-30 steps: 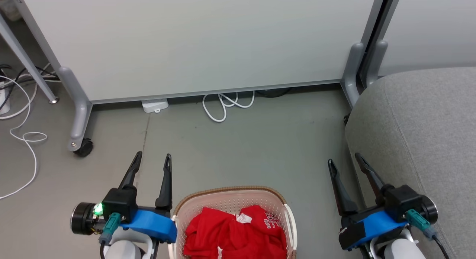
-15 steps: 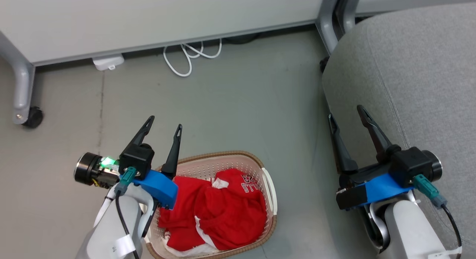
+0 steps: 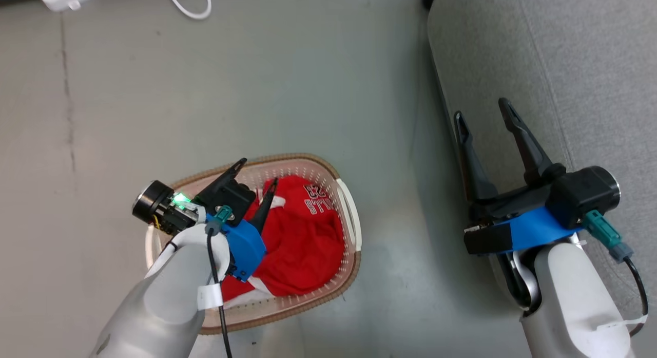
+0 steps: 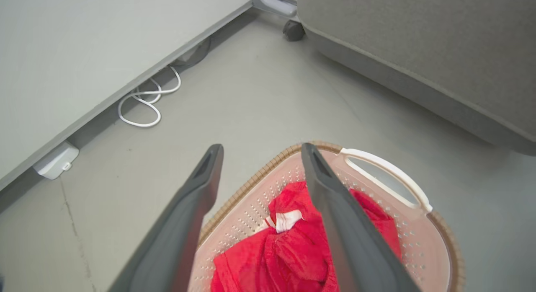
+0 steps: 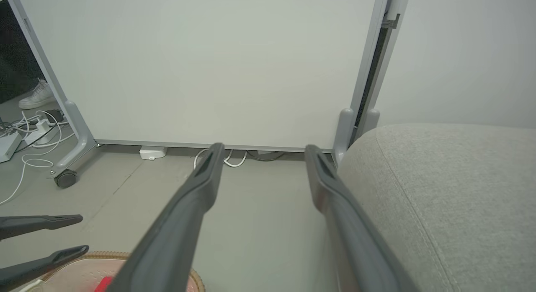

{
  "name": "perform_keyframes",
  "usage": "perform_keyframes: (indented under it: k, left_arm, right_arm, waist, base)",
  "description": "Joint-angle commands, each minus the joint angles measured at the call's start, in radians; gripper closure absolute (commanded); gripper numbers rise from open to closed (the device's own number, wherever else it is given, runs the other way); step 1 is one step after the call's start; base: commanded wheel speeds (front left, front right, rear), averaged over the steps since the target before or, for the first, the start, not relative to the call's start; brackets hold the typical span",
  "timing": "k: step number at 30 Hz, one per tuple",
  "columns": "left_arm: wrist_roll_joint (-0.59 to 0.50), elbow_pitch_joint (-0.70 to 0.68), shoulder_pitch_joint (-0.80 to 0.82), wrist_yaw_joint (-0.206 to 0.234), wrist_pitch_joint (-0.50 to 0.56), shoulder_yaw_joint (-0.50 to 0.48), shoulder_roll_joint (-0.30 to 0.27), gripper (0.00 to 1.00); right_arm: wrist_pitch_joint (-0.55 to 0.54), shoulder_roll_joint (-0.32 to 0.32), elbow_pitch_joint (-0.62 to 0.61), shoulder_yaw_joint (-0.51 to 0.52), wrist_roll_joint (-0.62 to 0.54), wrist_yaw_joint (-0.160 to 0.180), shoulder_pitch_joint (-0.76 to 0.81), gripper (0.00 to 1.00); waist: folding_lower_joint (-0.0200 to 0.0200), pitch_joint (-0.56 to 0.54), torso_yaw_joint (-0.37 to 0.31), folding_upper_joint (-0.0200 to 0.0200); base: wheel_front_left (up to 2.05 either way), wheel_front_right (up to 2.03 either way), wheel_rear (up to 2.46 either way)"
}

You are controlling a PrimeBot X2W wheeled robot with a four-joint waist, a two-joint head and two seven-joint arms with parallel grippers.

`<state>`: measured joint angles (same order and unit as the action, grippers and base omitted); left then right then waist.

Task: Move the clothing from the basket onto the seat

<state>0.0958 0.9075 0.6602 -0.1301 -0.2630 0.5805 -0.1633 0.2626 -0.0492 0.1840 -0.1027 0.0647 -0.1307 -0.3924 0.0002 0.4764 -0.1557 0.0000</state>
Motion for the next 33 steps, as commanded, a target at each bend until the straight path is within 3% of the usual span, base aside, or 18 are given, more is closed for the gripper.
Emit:
perform_keyframes:
  k: [1,10,17,25,33]
  left_arm:
    - [0.004,0.017,0.029,0.0,-0.003,0.016,-0.006,0.0]
    - [0.029,0.227,0.129,0.0,0.003,0.283,0.009,0.0]
    - [0.08,0.313,0.181,0.0,0.048,0.449,0.015,0.0]
    - [0.164,0.342,0.232,0.0,0.163,0.598,-0.015,0.0]
    - [0.233,0.34,0.298,0.0,0.217,0.668,-0.058,0.0]
  right_arm:
    - [0.003,-0.002,-0.006,-0.001,0.008,0.0,-0.02,0.0]
    - [0.003,-0.002,-0.028,0.015,0.008,0.0,-0.061,0.0]
    - [0.003,-0.002,-0.051,0.019,0.011,0.0,-0.09,0.0]
    - [0.003,-0.002,-0.103,0.024,0.01,0.0,-0.121,0.0]
    - [0.003,-0.002,-0.195,0.016,0.014,0.0,-0.14,0.0]
  waist:
    - [-0.0002,0.044,-0.016,0.0]
    - [-0.0002,0.162,-0.029,0.0]
    - [-0.0002,0.254,-0.045,0.0]
    - [-0.0002,0.362,-0.059,0.0]
    - [-0.0002,0.464,-0.075,0.0]
  base:
    - [0.0,0.0,0.0]
    - [0.0,0.0,0.0]
    - [0.0,0.0,0.0]
    - [0.0,0.0,0.0]
    - [0.0,0.0,0.0]
